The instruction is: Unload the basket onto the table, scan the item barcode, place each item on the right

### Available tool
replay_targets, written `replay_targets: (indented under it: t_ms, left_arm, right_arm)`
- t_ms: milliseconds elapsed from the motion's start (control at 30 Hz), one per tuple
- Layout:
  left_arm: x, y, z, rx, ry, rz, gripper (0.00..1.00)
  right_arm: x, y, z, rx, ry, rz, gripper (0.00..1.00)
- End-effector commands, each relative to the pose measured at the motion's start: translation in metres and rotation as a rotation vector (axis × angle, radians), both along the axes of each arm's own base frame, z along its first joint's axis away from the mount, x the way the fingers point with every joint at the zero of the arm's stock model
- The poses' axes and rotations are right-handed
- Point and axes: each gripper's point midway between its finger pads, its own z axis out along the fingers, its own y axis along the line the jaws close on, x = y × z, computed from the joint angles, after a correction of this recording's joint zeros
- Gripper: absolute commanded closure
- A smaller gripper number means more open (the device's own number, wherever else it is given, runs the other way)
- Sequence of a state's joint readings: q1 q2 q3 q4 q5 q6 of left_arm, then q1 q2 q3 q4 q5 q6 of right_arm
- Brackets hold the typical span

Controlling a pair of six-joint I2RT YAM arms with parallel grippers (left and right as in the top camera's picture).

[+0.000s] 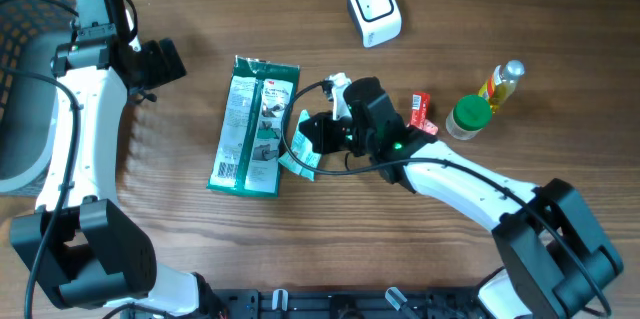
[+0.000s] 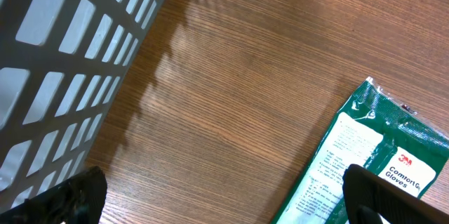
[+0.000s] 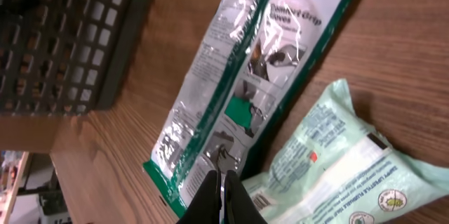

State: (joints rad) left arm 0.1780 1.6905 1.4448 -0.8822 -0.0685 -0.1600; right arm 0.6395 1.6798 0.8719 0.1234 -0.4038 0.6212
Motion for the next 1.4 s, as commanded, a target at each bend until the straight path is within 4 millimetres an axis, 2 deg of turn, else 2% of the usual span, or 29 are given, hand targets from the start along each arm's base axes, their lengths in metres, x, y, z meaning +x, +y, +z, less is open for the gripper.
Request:
replay_targets:
  t_ms: [0, 167, 233, 300, 400, 467, 500, 533, 567, 600, 633, 700, 767, 967, 1100, 1133, 1200, 1267, 1367]
  left_arm:
    - [0.002, 0.0, 0.004, -0.006, -0.013, 0.002, 0.0]
    - [0.002, 0.0, 0.004, -0.006, -0.013, 0.002, 0.0]
    - [0.002, 0.0, 0.004, -0.006, -0.013, 0.002, 0.0]
    - [0.002, 0.0, 0.004, -0.006, -0.013, 0.001, 0.0]
    - [0.002, 0.0, 0.004, -0.006, -0.013, 0.002, 0.0]
    - [0.002, 0.0, 0.004, -0.006, -0.013, 0.002, 0.0]
    - [0.002, 0.0, 0.004, -0.006, -0.013, 0.002, 0.0]
    - [0.002, 0.0, 0.004, -0.006, -0.013, 0.002, 0.0]
    - [0.002, 0.0, 0.004, -0.006, -0.013, 0.002, 0.0]
    - [0.002, 0.0, 0.004, -0.006, -0.013, 0.001, 0.0]
    - [0.002, 0.0, 0.004, -0.006, -0.013, 0.001, 0.0]
    - [0.002, 0.0, 0.004, -0.006, -0.013, 0.002, 0.0]
    - [0.002, 0.0, 0.004, -0.006, -0.013, 0.002, 0.0]
    - [0.002, 0.0, 0.004, -0.006, -0.013, 0.002, 0.0]
    - [0.002, 0.0, 0.004, -0.006, -0.013, 0.002, 0.0]
    - [0.002, 0.0, 0.004, -0.006, -0.013, 0.002, 0.0]
    - [0.002, 0.0, 0.004, -0.006, -0.013, 0.002, 0.0]
    - [0.002, 0.001, 0.004, -0.006, -0.013, 0.002, 0.0]
    - [0.002, 0.0, 0.004, -0.006, -0.013, 0.002, 0.0]
  right_arm:
    - [-0.013, 0.007, -0.029, -0.039, 0.051, 0.053, 0.96]
    - [-0.027, 0.015, -0.084, -0.117, 0.095, 0.123, 0.96]
    - [-0.03, 0.013, -0.115, -0.142, 0.139, 0.118, 0.96]
    - [-0.03, 0.007, -0.126, -0.153, 0.186, 0.089, 0.96]
    - [-0.023, 0.009, -0.106, -0.11, 0.165, 0.082, 0.96]
    - [-0.014, 0.018, -0.076, -0.053, 0.096, 0.087, 0.96]
    - [-0.01, 0.024, -0.054, -0.012, 0.046, 0.1, 0.96]
    - [-0.007, 0.032, -0.021, 0.056, -0.03, 0.131, 0.96]
    - [-0.007, 0.035, -0.003, 0.093, -0.067, 0.143, 0.96]
    - [-0.007, 0.038, 0.014, 0.129, -0.099, 0.159, 0.96]
    - [-0.008, 0.038, 0.018, 0.136, -0.104, 0.162, 0.96]
    - [-0.01, 0.038, 0.014, 0.125, -0.092, 0.165, 0.96]
    - [-0.015, 0.038, -0.001, 0.097, -0.052, 0.17, 0.96]
    - [-0.02, 0.043, -0.059, 0.035, 0.011, 0.187, 0.96]
    - [-0.024, 0.039, -0.103, -0.015, 0.065, 0.189, 0.96]
    - [-0.025, 0.037, -0.106, -0.023, 0.076, 0.189, 0.96]
    - [-0.025, 0.037, -0.105, -0.022, 0.079, 0.187, 0.96]
    - [-0.022, 0.04, -0.095, -0.005, 0.055, 0.187, 0.96]
    - [-0.013, 0.047, -0.056, 0.049, -0.023, 0.188, 0.95]
